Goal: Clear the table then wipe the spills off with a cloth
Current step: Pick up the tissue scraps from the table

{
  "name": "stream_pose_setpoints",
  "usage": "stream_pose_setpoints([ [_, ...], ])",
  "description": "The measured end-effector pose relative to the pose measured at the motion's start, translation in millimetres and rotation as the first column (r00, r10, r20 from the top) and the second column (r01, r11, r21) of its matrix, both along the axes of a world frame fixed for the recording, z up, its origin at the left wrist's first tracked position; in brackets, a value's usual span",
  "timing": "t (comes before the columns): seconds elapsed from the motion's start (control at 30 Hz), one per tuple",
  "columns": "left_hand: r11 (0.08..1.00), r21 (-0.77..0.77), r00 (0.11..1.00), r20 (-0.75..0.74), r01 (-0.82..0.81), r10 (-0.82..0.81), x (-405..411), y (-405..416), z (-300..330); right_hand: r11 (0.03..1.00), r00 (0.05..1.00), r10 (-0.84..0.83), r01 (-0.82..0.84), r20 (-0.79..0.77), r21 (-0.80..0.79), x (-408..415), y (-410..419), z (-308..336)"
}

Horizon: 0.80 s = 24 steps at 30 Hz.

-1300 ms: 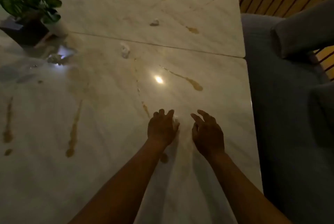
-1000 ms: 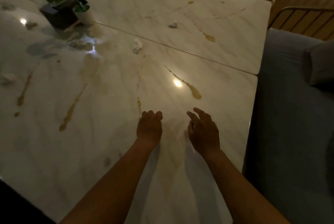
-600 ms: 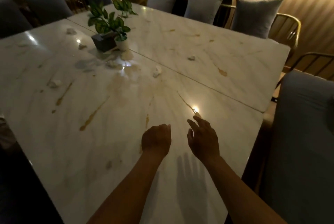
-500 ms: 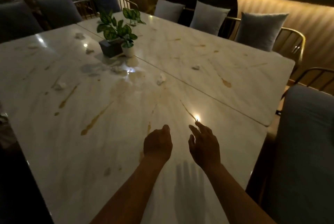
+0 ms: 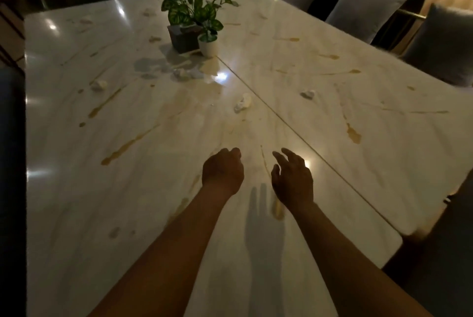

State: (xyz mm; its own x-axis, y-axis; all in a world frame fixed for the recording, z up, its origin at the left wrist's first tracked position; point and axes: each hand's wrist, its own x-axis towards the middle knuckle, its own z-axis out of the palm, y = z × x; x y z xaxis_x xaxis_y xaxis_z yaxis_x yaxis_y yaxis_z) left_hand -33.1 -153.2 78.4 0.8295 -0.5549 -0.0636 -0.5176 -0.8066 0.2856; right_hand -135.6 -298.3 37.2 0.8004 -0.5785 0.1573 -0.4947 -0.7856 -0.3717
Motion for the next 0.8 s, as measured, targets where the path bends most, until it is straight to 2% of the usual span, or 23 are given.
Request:
stream_pose_setpoints([
  [0.2, 0.987, -0.034, 0.981, -0.124, -0.157, 0.151, 18, -58, 8, 0.998, 0.998, 0.062, -0.062, -0.023, -0.027, 15, -62, 12],
  [0.37, 0.987, -0.044, 0.987, -0.055, -0.155, 0.152, 68, -106, 5, 0.998, 0.998, 0.048, -0.050, -0.046, -0.024, 53, -106, 8],
  [0.5, 0.984, 0.044, 0.985, -0.006, -0.172, 0.172, 111, -137, -20, 0.998, 0.995, 0.045, -0.041, -0.094, 0.037, 85, -141, -10],
  [0.6, 0.981, 0.050, 0.982, -0.008, -0.186, 0.187, 138, -158, -36, 0.995, 0.990, 0.087, -0.079, -0.114, 0.066, 105, -168, -29],
  [0.8, 0.943, 0.300, 0.990, 0.029, -0.143, 0.140, 194, -198, -54, 0.990, 0.974, 0.139, -0.135, -0.180, 0.034, 144, -209, -56],
])
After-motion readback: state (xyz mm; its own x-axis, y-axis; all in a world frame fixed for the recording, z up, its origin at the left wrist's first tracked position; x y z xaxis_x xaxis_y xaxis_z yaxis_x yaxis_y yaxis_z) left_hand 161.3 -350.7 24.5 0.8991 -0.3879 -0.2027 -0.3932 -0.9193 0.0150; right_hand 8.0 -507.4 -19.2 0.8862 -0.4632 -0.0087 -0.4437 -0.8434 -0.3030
